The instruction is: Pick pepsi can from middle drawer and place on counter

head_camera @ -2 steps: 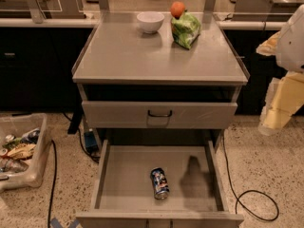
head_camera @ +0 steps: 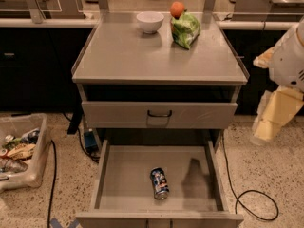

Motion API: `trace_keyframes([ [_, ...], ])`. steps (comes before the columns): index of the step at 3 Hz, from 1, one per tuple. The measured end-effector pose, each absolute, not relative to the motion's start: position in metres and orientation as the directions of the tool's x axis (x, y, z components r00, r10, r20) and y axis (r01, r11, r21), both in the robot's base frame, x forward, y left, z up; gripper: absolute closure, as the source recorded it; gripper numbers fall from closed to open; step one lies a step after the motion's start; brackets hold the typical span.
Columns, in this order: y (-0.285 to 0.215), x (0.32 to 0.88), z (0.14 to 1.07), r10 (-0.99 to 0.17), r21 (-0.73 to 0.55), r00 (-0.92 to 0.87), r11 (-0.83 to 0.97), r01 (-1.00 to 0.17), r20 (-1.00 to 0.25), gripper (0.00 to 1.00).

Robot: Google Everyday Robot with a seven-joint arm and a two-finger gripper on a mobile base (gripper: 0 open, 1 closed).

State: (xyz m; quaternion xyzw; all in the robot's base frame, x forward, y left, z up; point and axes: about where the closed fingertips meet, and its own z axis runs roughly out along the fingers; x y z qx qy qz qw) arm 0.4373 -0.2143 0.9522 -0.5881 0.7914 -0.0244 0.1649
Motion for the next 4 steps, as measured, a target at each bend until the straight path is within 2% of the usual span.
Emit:
trace_keyframes([
  [2, -0.216, 0.423, 0.919, -0.913, -0.195, -0.321, 0.372, -0.907, -0.251, 0.0],
  [3, -0.199, 0.423, 0.894, -0.907, -0.194, -0.321, 0.379, -0.905, -0.274, 0.0],
  [4, -0.184, 0.432, 0.834, -0.879, -0.142, -0.374, 0.428, -0.893, -0.297, 0.0],
])
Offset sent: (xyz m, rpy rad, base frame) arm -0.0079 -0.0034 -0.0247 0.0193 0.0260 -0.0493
